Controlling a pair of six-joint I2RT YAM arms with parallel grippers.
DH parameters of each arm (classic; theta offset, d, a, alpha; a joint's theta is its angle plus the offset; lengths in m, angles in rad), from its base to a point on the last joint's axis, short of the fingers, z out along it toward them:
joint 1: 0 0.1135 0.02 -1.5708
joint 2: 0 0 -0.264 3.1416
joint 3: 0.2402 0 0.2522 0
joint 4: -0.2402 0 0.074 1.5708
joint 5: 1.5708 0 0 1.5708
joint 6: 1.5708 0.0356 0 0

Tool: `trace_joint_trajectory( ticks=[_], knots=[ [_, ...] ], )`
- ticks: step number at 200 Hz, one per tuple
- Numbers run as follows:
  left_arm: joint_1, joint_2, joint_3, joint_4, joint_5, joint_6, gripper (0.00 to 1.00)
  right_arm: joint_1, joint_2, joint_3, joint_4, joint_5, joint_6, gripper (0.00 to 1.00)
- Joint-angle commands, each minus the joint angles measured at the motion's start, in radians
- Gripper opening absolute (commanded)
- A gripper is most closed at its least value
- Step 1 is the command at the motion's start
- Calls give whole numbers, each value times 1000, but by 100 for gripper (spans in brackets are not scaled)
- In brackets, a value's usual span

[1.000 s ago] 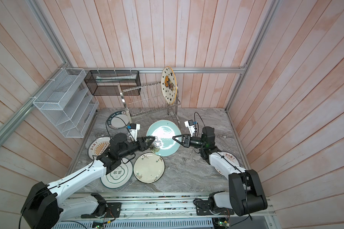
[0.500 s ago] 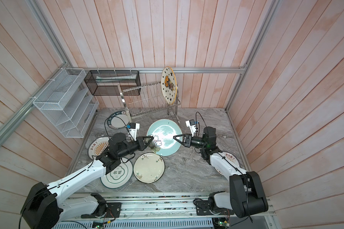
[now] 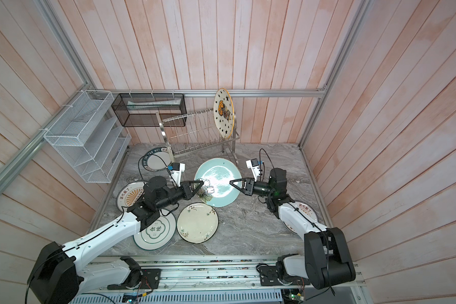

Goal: Load plates into a dish rack
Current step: Place the plate on the dish rack.

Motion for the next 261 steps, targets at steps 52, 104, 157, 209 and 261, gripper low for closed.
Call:
trace_joint_trajectory(
  ticks=[52, 104, 157, 209, 261],
  knots=[
    [-16, 25, 22, 62, 1, 6, 0, 66, -11, 30, 76, -93, -24, 19],
    [-31, 47, 29, 72, -3, 5, 0, 87, 3, 36, 113, -78, 2, 19],
    [-37, 48, 30, 72, -3, 10, 0, 108, 11, 39, 136, -70, 14, 20],
    [-39, 46, 38, 32, -26, 6, 0, 116, 12, 45, 126, -67, 9, 0],
    [-40, 15, 34, -8, -65, 13, 10, 92, -6, 51, 108, 24, 8, 0]
  ],
)
